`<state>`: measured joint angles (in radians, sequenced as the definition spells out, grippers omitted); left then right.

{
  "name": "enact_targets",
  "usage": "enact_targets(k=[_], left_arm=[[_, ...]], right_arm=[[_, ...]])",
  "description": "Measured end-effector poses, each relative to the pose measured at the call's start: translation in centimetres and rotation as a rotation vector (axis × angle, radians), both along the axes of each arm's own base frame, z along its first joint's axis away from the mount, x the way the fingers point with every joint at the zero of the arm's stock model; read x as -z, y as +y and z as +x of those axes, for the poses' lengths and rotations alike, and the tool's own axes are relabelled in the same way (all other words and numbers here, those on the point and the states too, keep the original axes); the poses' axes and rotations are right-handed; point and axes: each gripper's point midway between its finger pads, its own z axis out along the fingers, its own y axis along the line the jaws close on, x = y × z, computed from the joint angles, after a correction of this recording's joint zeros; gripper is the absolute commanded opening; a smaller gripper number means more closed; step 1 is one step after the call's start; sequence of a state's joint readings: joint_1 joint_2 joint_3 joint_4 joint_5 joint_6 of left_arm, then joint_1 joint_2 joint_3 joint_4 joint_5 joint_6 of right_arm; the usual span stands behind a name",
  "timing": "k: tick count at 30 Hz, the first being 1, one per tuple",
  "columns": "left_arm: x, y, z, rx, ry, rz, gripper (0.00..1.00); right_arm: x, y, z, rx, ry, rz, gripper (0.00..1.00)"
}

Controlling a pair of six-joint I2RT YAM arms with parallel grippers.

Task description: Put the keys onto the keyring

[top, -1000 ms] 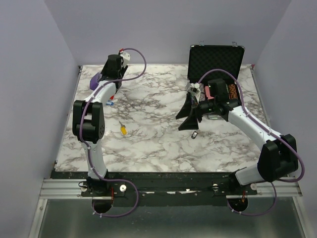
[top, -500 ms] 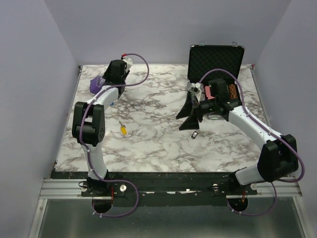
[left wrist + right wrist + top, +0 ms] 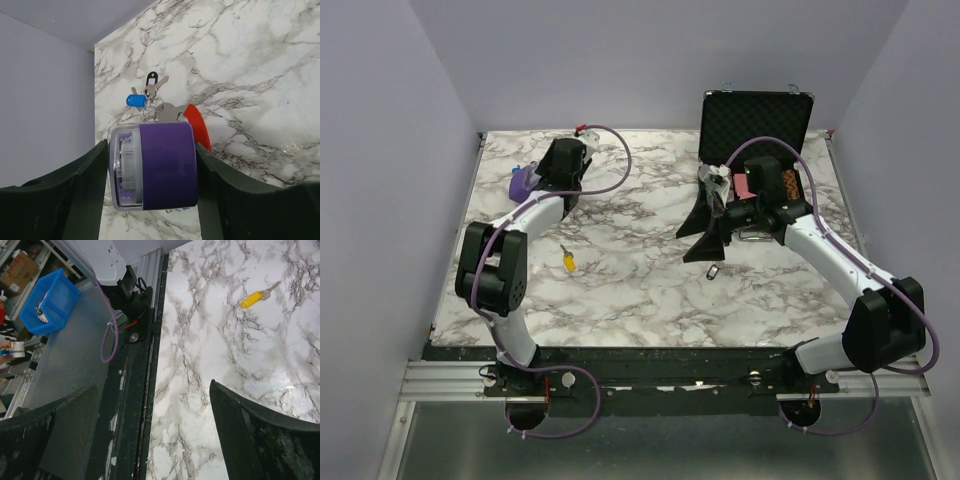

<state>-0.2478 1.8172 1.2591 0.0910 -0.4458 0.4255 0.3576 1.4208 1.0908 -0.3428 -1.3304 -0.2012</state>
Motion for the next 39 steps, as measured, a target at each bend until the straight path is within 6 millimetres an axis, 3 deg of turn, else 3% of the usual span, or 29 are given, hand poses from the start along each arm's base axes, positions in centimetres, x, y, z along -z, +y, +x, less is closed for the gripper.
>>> enact_targets(k=[11, 15, 20, 25, 33, 39], left_arm=[[0.2, -4.4, -4.1, 0.079, 0.038, -0.030, 0.00], [0.2, -7.4, -5.8, 0.127, 0.054, -0.058, 0.00], [0.3, -12.8, -8.2, 0.229, 0.086, -0.047, 0.00], [0.0, -16.1, -9.9, 0.275, 0.115, -0.099, 0.00], [-0.4, -19.2, -11.3, 0.311, 0.155, -0.207, 0.00], [-0.7, -18.9, -10.9, 0.290, 0.145, -0.237, 0.00]], right_arm=[[-1.2, -0.2, -0.6, -0.004, -0.037, 0.016, 1.00], [-1.6, -0.4, -0.7, -0.003, -0.051, 0.025, 1.00], [-2.2, -0.5, -1.0, -0.006, -0.068, 0.034, 1.00], [-2.5, -0.6, -1.1, -0.005, -0.075, 0.039, 1.00], [-3.0, -0.9, -1.3, -0.008, -0.088, 0.052, 1.00], [-3.3, -1.0, -1.5, -0.014, -0.099, 0.059, 1.00]])
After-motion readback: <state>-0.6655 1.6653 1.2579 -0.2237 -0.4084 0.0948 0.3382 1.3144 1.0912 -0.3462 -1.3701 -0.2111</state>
